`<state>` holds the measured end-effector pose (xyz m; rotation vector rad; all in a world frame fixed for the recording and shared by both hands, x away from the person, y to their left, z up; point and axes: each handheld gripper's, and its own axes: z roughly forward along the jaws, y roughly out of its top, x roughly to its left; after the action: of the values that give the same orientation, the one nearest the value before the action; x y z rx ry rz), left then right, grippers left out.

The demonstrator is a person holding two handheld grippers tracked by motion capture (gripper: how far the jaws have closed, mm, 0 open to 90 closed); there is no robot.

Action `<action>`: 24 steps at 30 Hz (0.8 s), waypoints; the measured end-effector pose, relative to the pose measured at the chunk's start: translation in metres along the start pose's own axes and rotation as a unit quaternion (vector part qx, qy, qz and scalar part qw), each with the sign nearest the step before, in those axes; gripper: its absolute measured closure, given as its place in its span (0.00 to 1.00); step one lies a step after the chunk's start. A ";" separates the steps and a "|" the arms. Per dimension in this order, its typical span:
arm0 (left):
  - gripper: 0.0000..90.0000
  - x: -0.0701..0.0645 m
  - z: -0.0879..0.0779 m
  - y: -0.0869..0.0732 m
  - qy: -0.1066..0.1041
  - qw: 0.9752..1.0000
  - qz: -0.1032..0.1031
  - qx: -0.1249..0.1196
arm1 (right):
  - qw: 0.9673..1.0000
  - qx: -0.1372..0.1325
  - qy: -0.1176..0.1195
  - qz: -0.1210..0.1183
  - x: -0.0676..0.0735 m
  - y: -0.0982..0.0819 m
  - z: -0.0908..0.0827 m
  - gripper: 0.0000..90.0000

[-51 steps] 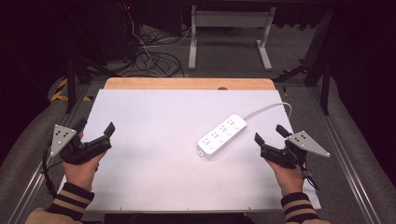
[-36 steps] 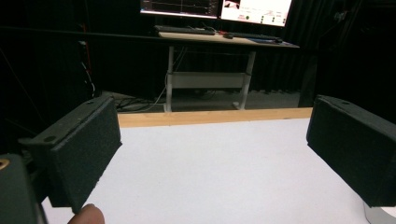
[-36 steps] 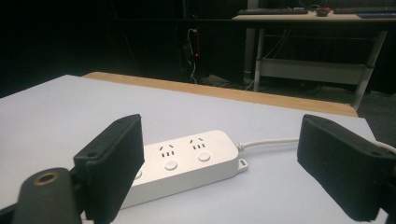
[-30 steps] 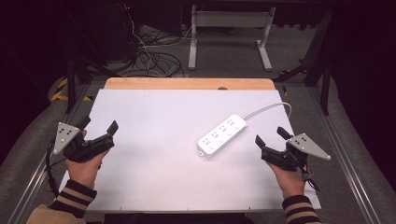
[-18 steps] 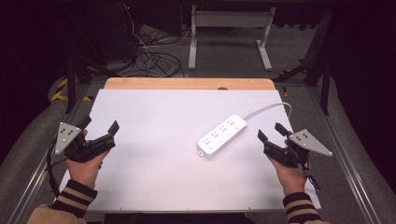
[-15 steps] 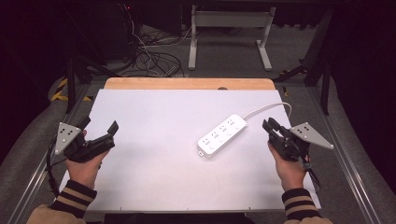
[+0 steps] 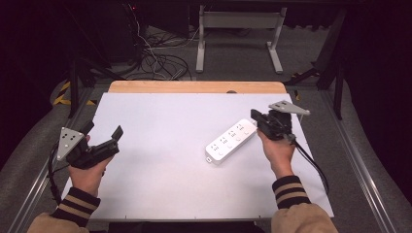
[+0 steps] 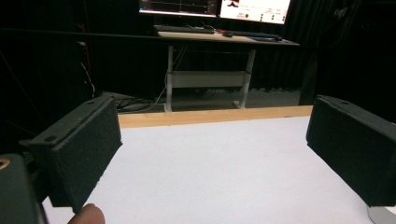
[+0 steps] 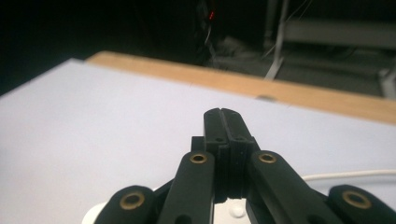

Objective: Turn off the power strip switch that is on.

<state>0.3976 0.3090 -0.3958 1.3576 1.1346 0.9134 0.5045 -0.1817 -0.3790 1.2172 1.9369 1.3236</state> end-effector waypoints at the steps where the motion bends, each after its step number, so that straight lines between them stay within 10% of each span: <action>1: 0.04 0.000 0.000 0.000 0.000 1.000 -0.001 0.000 | 1.000 0.016 0.003 0.006 0.001 -0.002 0.008 1.00; 4: 0.04 0.001 -0.001 0.000 0.000 1.000 -0.003 -0.001 | 0.996 0.088 -0.019 -0.019 -0.001 -0.013 0.032 1.00; 10: 0.04 -0.001 -0.001 0.000 -0.002 1.000 -0.001 -0.001 | 0.988 0.146 -0.031 -0.051 -0.001 -0.030 0.060 1.00; 24: 0.04 -0.001 -0.002 0.000 -0.004 1.000 -0.001 0.001 | 0.980 0.179 -0.057 -0.060 -0.010 -0.046 0.072 1.00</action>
<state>0.3958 0.3084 -0.3954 1.3601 1.1300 0.9060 0.5478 -0.1627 -0.4516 1.2836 2.1864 0.8481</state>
